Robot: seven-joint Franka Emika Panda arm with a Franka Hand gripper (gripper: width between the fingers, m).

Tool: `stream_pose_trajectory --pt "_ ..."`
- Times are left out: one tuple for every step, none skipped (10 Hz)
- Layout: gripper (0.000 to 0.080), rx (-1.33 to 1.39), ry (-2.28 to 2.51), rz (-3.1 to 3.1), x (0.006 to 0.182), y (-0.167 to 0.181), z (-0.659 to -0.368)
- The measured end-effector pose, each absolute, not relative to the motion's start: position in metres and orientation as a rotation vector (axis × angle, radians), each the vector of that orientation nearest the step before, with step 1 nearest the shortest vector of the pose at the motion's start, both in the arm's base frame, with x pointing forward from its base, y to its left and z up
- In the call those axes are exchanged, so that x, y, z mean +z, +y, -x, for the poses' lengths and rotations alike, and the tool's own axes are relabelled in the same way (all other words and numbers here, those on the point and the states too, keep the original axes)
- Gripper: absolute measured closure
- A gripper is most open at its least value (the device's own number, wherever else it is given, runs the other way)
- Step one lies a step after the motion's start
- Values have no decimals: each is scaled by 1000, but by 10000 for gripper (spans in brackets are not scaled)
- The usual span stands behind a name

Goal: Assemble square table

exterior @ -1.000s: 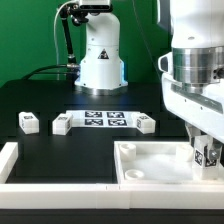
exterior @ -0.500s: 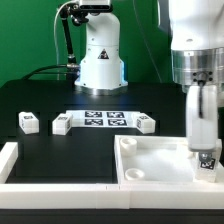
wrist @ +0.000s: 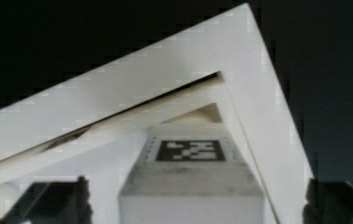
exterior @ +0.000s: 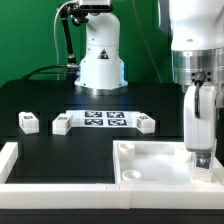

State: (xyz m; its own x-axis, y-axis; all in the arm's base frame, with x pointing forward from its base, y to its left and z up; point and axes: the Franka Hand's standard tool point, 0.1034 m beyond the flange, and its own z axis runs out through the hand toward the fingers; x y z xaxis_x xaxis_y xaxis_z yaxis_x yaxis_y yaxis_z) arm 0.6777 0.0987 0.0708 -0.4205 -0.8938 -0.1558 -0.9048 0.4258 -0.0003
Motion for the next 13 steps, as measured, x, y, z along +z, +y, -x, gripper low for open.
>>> stream_pose_trajectory --pt "164 103 2519 1609 77 102 -680" --pt "164 75 2459 1651 90 99 -680" --pt "152 51 2415 1665 110 96 -675" --pt "151 66 2404 1667 126 96 -667" --pt "151 105 2414 1684 127 99 -664" --pt "151 100 2414 1685 124 99 -665" --pt "151 100 2414 1686 124 99 -665" --pt "151 101 2415 1686 123 99 -665" --pt "151 101 2415 1687 123 99 -665" --pt "151 100 2408 1698 123 99 -664" --pt "151 70 2279 1853 124 101 -658" --pt "151 63 2125 2029 127 102 -649" --pt "151 47 2030 2116 131 103 -639"
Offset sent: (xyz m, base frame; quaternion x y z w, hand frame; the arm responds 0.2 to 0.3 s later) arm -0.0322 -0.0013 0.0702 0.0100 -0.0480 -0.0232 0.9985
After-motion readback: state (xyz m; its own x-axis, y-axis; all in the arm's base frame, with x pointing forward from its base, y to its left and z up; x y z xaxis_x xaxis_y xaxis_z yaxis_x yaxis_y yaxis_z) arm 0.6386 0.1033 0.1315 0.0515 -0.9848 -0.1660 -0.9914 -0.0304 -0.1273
